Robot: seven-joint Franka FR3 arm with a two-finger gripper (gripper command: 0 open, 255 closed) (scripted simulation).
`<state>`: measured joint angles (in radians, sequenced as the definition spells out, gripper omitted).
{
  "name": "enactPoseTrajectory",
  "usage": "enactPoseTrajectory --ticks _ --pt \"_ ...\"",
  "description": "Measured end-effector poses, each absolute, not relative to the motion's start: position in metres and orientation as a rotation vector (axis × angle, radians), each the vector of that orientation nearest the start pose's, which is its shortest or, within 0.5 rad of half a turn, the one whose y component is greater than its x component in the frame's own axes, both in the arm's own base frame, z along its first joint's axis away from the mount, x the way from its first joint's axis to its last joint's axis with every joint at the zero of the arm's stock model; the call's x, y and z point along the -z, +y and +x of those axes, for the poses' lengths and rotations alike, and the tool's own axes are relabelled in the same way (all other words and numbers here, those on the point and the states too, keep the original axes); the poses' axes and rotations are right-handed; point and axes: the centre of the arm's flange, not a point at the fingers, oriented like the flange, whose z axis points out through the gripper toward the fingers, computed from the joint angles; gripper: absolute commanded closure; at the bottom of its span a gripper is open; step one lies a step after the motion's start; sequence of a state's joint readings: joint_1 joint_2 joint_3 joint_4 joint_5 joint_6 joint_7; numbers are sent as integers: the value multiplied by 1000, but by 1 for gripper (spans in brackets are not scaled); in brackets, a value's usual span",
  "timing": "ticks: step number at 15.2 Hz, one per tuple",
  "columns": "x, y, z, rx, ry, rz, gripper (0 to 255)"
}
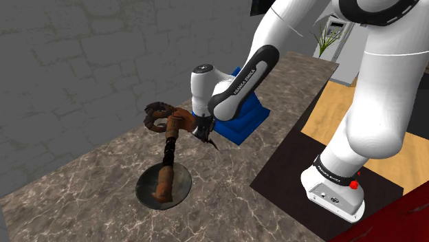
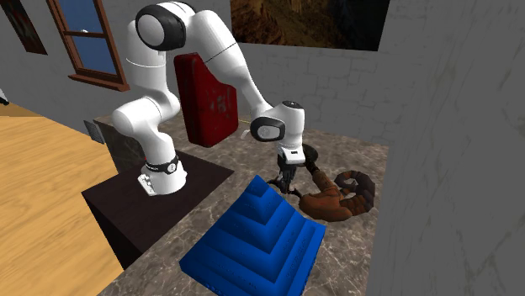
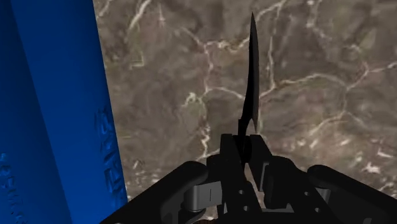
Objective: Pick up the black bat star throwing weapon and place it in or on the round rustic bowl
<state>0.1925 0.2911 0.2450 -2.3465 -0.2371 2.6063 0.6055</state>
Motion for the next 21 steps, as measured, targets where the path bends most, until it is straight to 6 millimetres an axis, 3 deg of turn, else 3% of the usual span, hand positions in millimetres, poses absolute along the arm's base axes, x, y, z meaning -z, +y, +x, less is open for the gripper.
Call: enactPoseTrajectory --ticks 18,21 --pt "-306 224 460 19 -44 -3191 255" --pt "-310 250 456 19 -47 -3191 255"
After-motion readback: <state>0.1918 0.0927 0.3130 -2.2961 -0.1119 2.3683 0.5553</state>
